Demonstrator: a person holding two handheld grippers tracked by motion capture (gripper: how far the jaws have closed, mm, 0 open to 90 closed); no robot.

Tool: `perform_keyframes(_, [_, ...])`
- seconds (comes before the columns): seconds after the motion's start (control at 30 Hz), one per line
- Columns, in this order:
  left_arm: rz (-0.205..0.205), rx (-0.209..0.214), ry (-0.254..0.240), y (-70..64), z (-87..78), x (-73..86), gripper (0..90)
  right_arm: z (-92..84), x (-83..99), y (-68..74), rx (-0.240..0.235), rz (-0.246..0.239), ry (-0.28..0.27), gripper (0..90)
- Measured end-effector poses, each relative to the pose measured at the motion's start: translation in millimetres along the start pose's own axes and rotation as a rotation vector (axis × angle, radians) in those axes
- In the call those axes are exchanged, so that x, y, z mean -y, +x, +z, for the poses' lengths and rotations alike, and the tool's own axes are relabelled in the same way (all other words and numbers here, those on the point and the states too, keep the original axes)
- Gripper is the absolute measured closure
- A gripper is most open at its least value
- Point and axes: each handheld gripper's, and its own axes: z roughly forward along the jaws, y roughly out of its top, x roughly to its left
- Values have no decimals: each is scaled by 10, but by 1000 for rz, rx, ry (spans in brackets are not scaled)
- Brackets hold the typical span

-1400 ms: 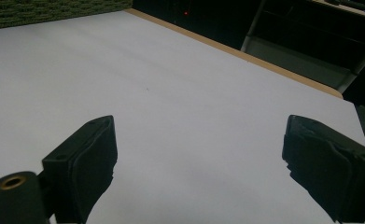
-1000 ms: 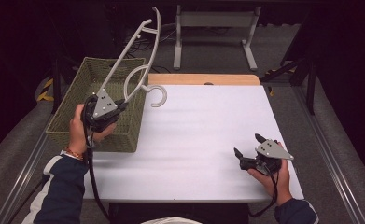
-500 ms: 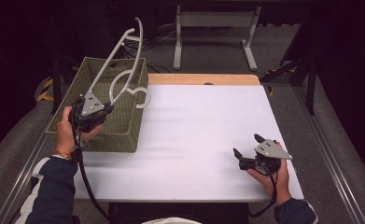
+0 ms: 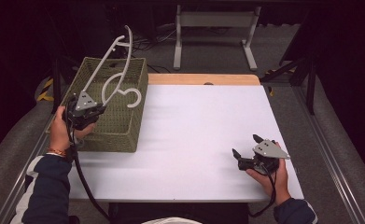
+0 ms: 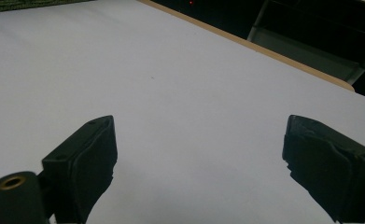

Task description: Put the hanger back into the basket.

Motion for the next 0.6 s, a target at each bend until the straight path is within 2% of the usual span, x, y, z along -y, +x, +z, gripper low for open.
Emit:
perform_keyframes(0.07, [0, 11, 30, 39, 23, 44, 820, 5, 1, 5, -2, 0, 2, 108])
perform_keyframes(0.17, [0, 5, 37, 62, 33, 66, 820, 11, 2, 6, -2, -2, 6, 108])
perform_keyframes(0.33, [-9, 15, 85, 111, 73, 129, 819, 19, 3, 13, -3, -2, 8, 108])
perform_keyframes(0.37, [4, 19, 83, 115, 78, 122, 819, 22, 5, 14, -3, -2, 8, 108])
perform_keyframes(0.6, [0, 18, 103, 96, 97, 116, 817, 24, 7, 17, -5, -5, 12, 108])
